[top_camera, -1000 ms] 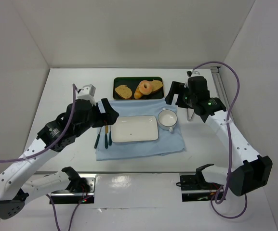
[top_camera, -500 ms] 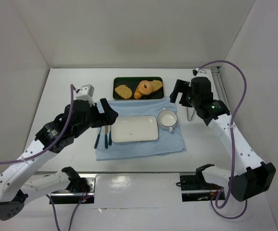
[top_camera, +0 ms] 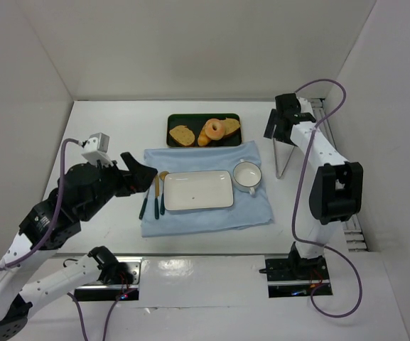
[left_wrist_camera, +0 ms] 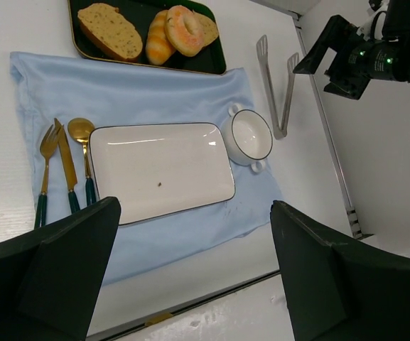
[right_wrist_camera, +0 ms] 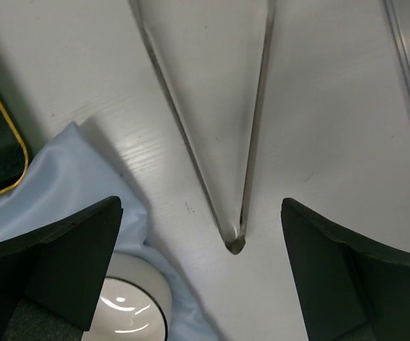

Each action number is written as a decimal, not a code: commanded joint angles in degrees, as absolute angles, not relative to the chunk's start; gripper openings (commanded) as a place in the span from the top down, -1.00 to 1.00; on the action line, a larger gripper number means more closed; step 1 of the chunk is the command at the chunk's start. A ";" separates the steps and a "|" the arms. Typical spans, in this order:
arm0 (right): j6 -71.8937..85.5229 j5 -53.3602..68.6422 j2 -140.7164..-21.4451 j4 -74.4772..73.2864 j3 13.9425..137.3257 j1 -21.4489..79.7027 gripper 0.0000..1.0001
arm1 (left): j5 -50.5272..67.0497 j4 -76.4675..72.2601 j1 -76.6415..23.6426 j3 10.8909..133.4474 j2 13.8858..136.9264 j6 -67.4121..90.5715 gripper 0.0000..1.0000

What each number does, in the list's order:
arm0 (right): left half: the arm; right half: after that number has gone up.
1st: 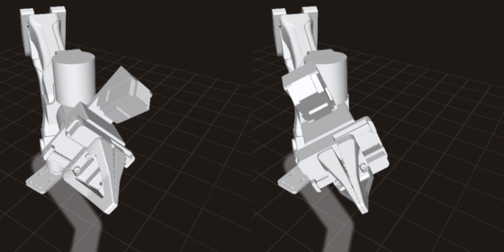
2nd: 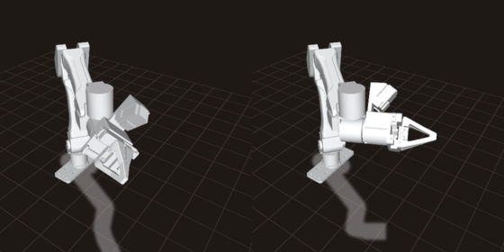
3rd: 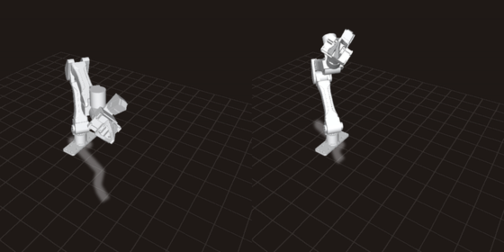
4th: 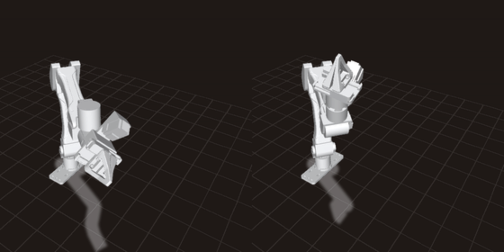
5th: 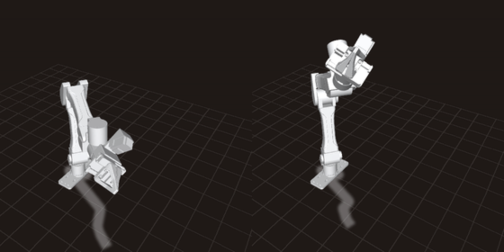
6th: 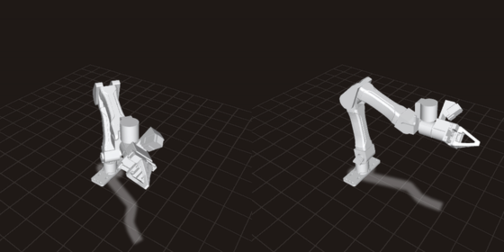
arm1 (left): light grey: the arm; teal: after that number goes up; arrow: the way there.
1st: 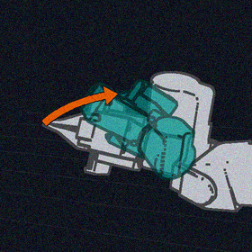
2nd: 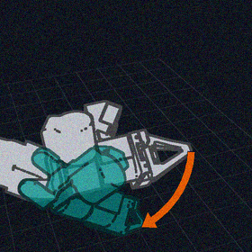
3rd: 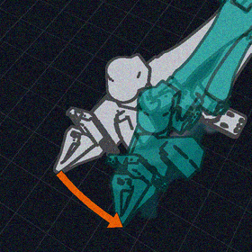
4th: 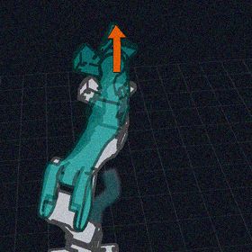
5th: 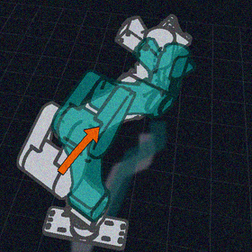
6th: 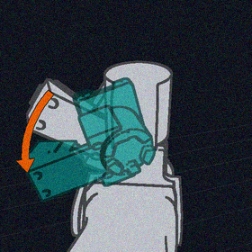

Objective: Place the bread

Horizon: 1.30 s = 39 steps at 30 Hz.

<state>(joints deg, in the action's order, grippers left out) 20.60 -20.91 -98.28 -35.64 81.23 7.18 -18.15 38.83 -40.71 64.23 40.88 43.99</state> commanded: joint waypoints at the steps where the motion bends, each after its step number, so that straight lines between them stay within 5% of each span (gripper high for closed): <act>1: 22.05 -25.49 -102.03 -39.02 88.05 5.89 -1.00 | -19.60 39.81 -40.96 63.28 39.20 45.00 -1.00; 39: 25.85 -12.04 -114.96 -41.31 83.32 -0.35 -1.00 | -20.74 37.09 -40.96 62.75 41.13 45.53 -1.00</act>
<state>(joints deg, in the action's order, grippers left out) 26.06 -12.53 -114.06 -43.57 83.26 0.01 -19.88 39.33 -40.71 62.33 41.10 45.30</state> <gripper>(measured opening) 0.999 1.000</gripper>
